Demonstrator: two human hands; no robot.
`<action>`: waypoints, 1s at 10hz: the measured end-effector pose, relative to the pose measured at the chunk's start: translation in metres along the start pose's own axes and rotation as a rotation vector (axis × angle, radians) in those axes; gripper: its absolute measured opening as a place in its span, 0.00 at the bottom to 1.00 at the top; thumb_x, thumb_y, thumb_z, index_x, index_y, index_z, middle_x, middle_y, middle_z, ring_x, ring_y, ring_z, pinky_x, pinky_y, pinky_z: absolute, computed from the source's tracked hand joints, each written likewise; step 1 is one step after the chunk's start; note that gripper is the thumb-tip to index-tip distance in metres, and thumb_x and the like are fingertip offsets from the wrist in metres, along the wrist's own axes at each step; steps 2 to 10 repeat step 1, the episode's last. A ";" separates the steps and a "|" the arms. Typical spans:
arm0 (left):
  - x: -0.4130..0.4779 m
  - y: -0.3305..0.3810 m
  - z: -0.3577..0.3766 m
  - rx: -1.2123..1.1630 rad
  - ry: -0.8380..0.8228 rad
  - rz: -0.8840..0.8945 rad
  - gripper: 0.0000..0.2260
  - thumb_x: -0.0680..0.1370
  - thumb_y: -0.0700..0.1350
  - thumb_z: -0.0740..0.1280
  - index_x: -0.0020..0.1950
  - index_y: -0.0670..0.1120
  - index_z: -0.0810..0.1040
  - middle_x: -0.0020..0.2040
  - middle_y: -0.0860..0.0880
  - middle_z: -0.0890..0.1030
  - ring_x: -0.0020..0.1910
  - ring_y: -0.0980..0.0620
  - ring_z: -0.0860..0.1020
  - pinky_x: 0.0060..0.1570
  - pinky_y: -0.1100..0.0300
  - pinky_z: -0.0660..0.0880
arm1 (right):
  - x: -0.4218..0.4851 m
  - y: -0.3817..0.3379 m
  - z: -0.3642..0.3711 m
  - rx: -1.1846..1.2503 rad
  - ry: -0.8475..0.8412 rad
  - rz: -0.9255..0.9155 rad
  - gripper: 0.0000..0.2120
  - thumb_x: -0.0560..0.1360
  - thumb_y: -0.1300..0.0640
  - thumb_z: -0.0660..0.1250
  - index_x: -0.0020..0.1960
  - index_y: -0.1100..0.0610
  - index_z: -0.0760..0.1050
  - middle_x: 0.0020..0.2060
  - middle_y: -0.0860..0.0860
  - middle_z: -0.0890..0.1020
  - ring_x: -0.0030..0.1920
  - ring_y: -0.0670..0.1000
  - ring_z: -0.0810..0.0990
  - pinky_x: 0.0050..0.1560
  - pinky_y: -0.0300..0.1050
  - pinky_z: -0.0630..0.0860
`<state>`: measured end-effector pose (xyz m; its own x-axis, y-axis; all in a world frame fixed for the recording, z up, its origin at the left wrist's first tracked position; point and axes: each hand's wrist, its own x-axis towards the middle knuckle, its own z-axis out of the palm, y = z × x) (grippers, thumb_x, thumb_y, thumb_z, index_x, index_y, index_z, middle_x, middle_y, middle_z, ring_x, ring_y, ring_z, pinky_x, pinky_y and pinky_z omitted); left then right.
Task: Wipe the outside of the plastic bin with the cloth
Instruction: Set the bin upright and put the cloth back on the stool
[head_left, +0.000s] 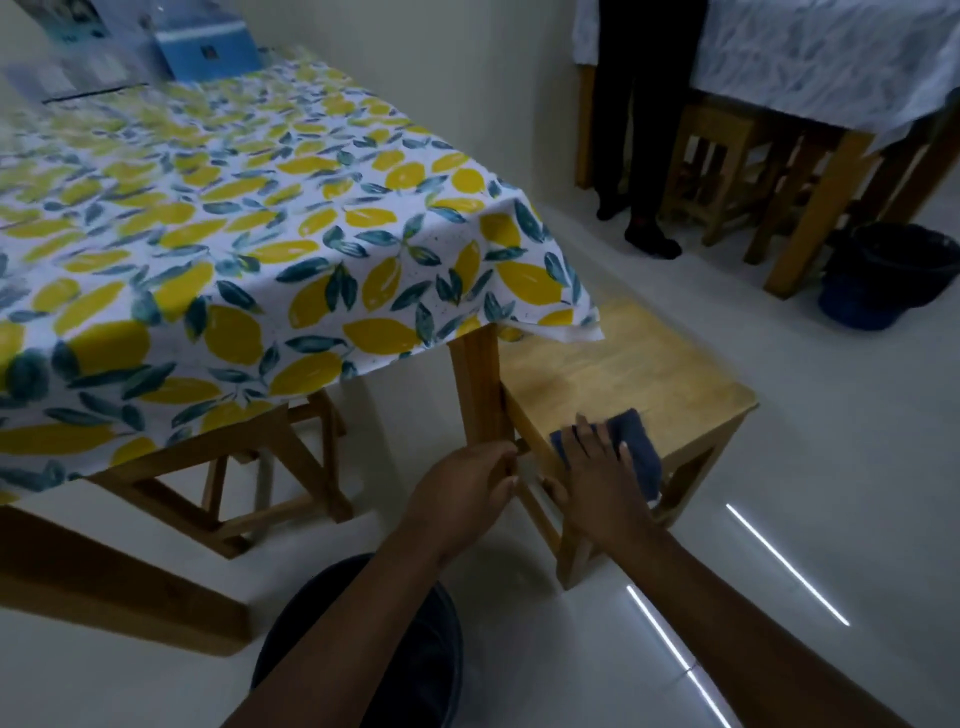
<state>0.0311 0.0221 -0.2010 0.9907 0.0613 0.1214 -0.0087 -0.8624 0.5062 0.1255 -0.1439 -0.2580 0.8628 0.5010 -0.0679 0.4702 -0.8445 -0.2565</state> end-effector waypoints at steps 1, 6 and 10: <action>0.011 -0.002 -0.046 0.054 0.115 0.028 0.15 0.78 0.49 0.65 0.64 0.51 0.76 0.60 0.51 0.81 0.59 0.53 0.77 0.57 0.66 0.69 | 0.002 -0.039 -0.036 0.109 0.167 -0.211 0.28 0.78 0.48 0.59 0.75 0.56 0.60 0.76 0.55 0.61 0.76 0.59 0.57 0.71 0.57 0.58; 0.011 -0.002 -0.046 0.054 0.115 0.028 0.15 0.78 0.49 0.65 0.64 0.51 0.76 0.60 0.51 0.81 0.59 0.53 0.77 0.57 0.66 0.69 | 0.002 -0.039 -0.036 0.109 0.167 -0.211 0.28 0.78 0.48 0.59 0.75 0.56 0.60 0.76 0.55 0.61 0.76 0.59 0.57 0.71 0.57 0.58; 0.011 -0.002 -0.046 0.054 0.115 0.028 0.15 0.78 0.49 0.65 0.64 0.51 0.76 0.60 0.51 0.81 0.59 0.53 0.77 0.57 0.66 0.69 | 0.002 -0.039 -0.036 0.109 0.167 -0.211 0.28 0.78 0.48 0.59 0.75 0.56 0.60 0.76 0.55 0.61 0.76 0.59 0.57 0.71 0.57 0.58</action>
